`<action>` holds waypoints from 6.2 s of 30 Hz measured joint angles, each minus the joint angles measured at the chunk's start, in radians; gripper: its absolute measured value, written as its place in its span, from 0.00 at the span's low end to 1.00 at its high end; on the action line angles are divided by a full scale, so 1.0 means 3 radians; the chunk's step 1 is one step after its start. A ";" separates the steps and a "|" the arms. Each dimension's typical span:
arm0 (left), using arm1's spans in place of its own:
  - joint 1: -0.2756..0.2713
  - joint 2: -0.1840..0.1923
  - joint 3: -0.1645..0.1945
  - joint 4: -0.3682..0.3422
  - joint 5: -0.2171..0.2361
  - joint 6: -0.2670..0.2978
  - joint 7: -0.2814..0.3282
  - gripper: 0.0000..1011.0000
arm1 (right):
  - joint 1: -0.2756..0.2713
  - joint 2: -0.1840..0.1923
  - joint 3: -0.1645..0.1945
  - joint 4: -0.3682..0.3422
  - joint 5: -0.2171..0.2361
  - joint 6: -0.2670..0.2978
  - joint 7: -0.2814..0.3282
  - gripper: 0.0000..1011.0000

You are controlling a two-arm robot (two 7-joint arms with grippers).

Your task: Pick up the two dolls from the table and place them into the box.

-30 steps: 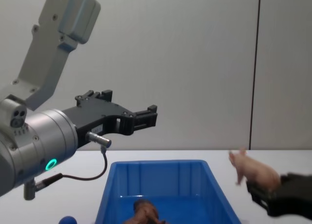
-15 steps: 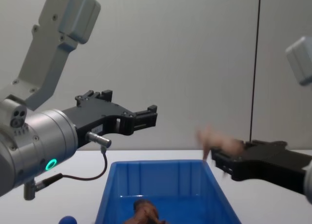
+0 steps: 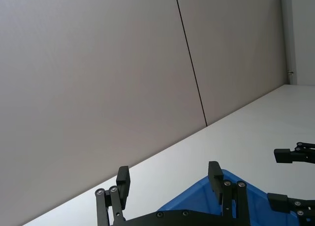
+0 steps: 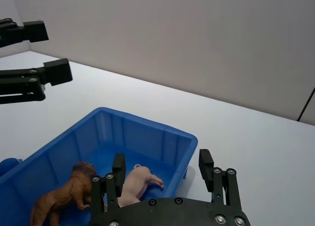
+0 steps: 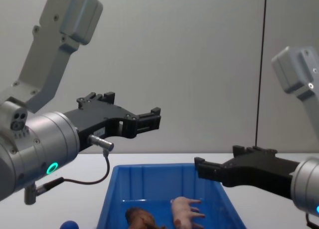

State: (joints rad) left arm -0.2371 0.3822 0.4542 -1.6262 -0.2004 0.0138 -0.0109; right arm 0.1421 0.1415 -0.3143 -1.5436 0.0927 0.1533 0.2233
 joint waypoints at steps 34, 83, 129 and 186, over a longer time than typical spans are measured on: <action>0.0033 0.0045 -0.0026 -0.0052 -0.0040 0.0123 -0.0010 0.99 | -0.0379 0.0257 0.0209 -0.0387 0.0204 0.0098 -0.0644 0.99; 0.0449 0.0745 -0.0378 -0.0164 -0.0515 0.1235 -0.0336 0.99 | -0.0440 0.0299 0.0237 -0.0456 0.0232 0.0108 -0.0727 0.99; 0.0321 0.0674 -0.0378 0.0282 -0.0617 0.1029 -0.1080 0.86 | -0.0440 0.0299 0.0237 -0.0456 0.0231 0.0108 -0.0727 0.99; 0.0384 0.0664 -0.0383 0.0306 -0.0614 0.0817 -0.1044 0.29 | -0.0440 0.0299 0.0237 -0.0456 0.0231 0.0107 -0.0727 0.99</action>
State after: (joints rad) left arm -0.1219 0.5814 0.3393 -1.5344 -0.3845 0.2590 -0.3241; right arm 0.0100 0.2312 -0.2433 -1.6804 0.1620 0.1855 0.0052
